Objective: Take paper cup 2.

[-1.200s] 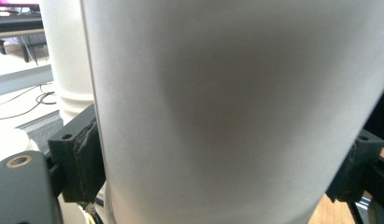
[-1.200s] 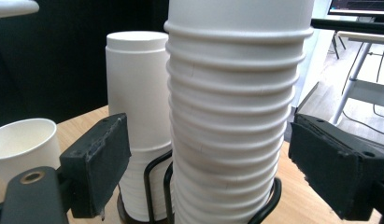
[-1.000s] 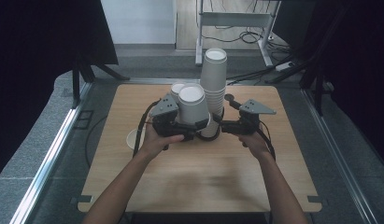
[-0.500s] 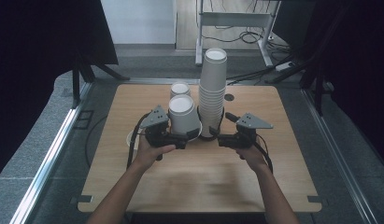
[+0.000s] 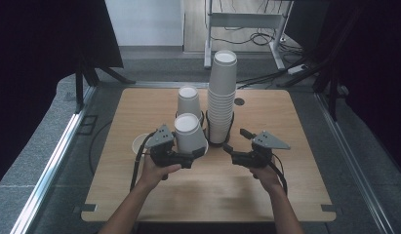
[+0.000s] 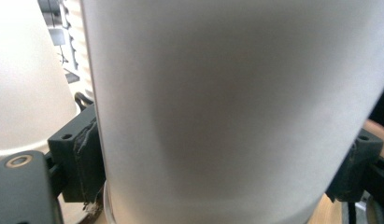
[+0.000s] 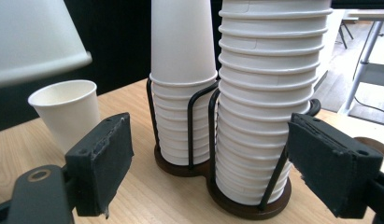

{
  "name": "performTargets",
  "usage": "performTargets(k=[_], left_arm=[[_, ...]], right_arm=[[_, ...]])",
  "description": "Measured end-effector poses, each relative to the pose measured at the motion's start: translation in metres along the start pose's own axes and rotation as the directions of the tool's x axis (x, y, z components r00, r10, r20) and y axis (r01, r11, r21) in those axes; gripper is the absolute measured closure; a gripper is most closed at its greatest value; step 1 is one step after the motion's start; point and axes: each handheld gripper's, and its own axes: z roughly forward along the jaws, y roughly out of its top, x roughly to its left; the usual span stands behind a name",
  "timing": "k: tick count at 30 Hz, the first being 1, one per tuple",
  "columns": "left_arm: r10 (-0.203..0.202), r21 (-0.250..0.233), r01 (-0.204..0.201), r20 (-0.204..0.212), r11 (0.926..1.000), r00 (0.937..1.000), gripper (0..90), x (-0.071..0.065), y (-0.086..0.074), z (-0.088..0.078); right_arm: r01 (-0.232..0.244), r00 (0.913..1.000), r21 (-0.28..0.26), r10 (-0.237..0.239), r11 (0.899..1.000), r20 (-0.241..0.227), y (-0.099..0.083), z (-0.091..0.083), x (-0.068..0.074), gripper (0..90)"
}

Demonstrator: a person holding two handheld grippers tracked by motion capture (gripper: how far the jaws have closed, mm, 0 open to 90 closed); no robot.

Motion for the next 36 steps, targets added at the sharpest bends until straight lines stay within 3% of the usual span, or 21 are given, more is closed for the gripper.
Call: performTargets(k=[9,12,17,22,28,31,36], left_arm=[[-0.007,0.029,0.007,0.0,0.9996,1.0,12.4,-0.007,-0.019,0.005],[0.007,0.042,-0.006,-0.024,0.9991,0.9997,12.4,-0.011,-0.026,0.007],[0.013,0.08,-0.011,-0.026,0.9967,0.9996,12.4,-0.016,-0.04,0.011],[-0.004,0.087,0.005,-0.013,0.9962,0.9999,12.4,-0.017,-0.051,0.012],[0.006,0.102,-0.005,-0.006,0.9948,1.0,12.3,-0.018,-0.055,0.014],[0.018,0.126,-0.017,-0.011,0.9919,0.9998,12.3,-0.021,-0.062,0.017],[0.005,0.158,-0.002,-0.018,0.9874,0.9998,12.3,-0.021,-0.074,0.023]], right_arm=[[0.002,0.9998,-0.004,-0.002,1.0,0.02,-0.011,-0.017,0.006,15.7],[-0.002,0.9997,-0.004,0.002,1.0,0.024,-0.016,-0.019,0.007,15.7],[-0.034,0.9994,-0.01,0.034,0.999,0.012,-0.024,-0.019,0.009,15.7],[-0.032,0.9995,0.003,0.032,0.999,0.003,-0.028,-0.015,0.012,15.7],[-0.049,0.9988,-0.005,0.049,0.999,-0.004,-0.032,-0.015,0.017,15.7],[-0.049,0.9988,-0.007,0.049,0.999,-0.004,-0.034,-0.015,0.019,15.7],[-0.05,0.9987,-0.002,0.05,0.999,-0.007,-0.037,-0.014,0.022,15.7]])
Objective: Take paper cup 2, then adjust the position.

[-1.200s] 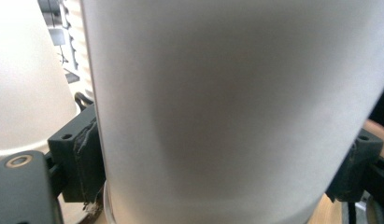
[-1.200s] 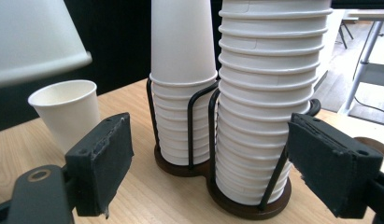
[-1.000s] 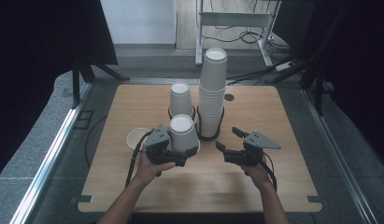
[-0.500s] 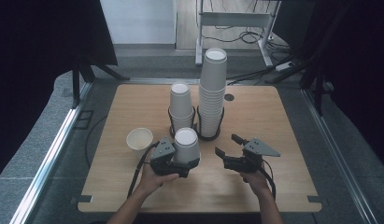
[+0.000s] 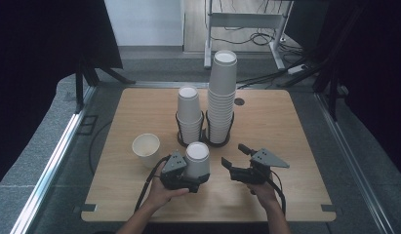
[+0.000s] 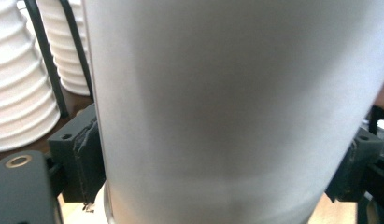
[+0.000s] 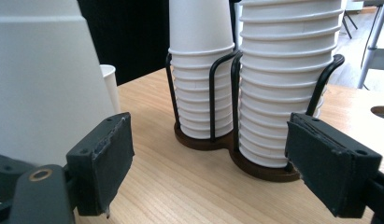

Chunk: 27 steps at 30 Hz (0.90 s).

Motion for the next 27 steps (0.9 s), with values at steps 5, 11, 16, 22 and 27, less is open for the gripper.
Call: performTargets(k=[5,11,16,22,27], left_arm=[[0.025,0.046,-0.023,-0.041,0.9987,0.9989,12.3,-0.001,-0.006,0.007],[0.024,0.057,-0.021,-0.054,0.9982,0.9982,12.3,0.001,-0.007,0.008],[0.037,0.071,-0.03,-0.089,0.997,0.9953,12.4,0.001,-0.007,0.007],[0.04,0.088,-0.028,-0.131,0.9957,0.9906,12.4,0.002,-0.007,0.009],[0.058,0.106,-0.042,-0.148,0.9935,0.9873,12.4,0.0,-0.007,0.011]], right_arm=[[0.006,1.0,0.009,-0.006,1.0,0.0,-0.003,0.001,0.0,15.7],[0.001,1.0,-0.001,-0.001,1.0,0.006,-0.003,-0.003,0.0,15.8],[-0.001,1.0,-0.012,0.001,1.0,0.01,-0.001,-0.007,0.001,15.8],[-0.012,0.9999,-0.033,0.012,0.999,-0.001,0.002,-0.012,0.002,17.0],[-0.014,0.9996,-0.03,0.013,0.999,-0.024,0.003,-0.016,0.004,16.9]])
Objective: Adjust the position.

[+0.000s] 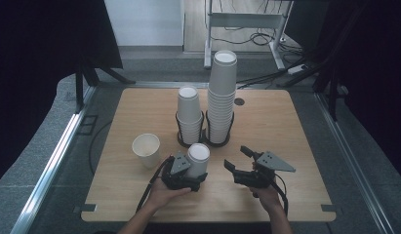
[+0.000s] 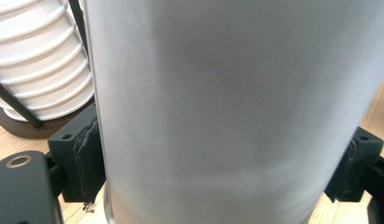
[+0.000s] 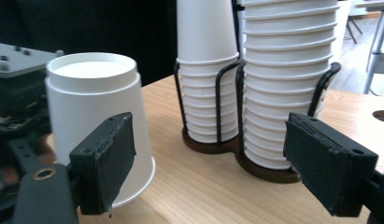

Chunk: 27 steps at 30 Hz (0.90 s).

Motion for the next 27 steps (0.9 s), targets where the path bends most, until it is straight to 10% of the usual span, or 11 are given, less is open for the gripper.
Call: performTargets(k=[27], left_arm=[[0.172,0.112,-0.164,-0.061,0.9801,0.9833,12.4,-0.021,-0.008,0.016]], right_arm=[[-0.044,0.9865,0.033,0.049,0.998,-0.156,-0.011,0.007,0.021,16.1]])
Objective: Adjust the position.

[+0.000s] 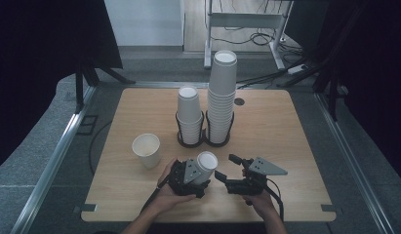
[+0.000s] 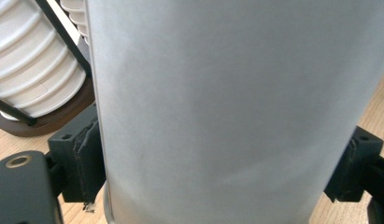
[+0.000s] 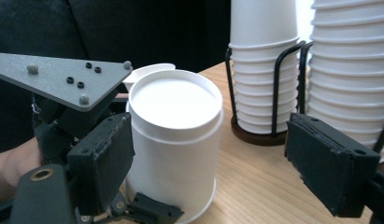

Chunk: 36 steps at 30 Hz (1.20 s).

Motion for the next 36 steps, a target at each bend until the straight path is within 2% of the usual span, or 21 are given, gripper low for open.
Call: performTargets(k=[6,10,19,22,25,29,33,36], left_arm=[[0.03,0.008,-0.03,-0.002,0.9995,0.9996,12.4,-0.007,-0.001,0.003],[0.063,0.013,-0.063,-0.008,0.9979,0.998,12.4,-0.014,-0.001,0.005],[0.099,-0.002,-0.099,0.015,0.9951,0.995,12.4,-0.023,-0.001,0.005],[0.095,-0.004,-0.095,0.014,0.9955,0.9954,12.2,-0.025,0.0,0.005],[0.072,-0.019,-0.072,0.007,0.9972,0.9974,10.4,-0.025,-0.001,0.006],[0.061,-0.023,-0.061,0.005,0.9979,0.9981,5.6,-0.024,0.0,0.005],[0.045,-0.021,-0.045,0.015,0.9988,0.9989,4.9,-0.022,0.0,0.006],[0.05,-0.021,-0.049,0.015,0.9986,0.9987,5.6,-0.023,-0.001,0.006]], right_arm=[[0.011,0.9996,0.028,-0.01,1.0,-0.026,-0.003,0.007,0.005,15.9],[0.0,0.9993,0.049,0.002,0.999,-0.036,-0.007,0.013,0.005,15.3],[-0.013,0.997,0.074,0.018,0.997,-0.076,-0.015,0.025,0.008,17.4],[-0.016,0.9959,0.063,0.022,0.998,-0.088,-0.018,0.027,0.009,21.9],[-0.018,0.9965,0.043,0.021,0.999,-0.08,-0.019,0.027,0.009,22.8],[-0.024,0.9964,0.023,0.026,0.999,-0.081,-0.019,0.027,0.009,23.5],[-0.068,0.9925,0.002,0.068,0.998,-0.101,-0.021,0.028,0.008,23.6],[-0.118,0.9846,-0.007,0.117,0.993,-0.13,-0.023,0.029,0.006,23.7]])
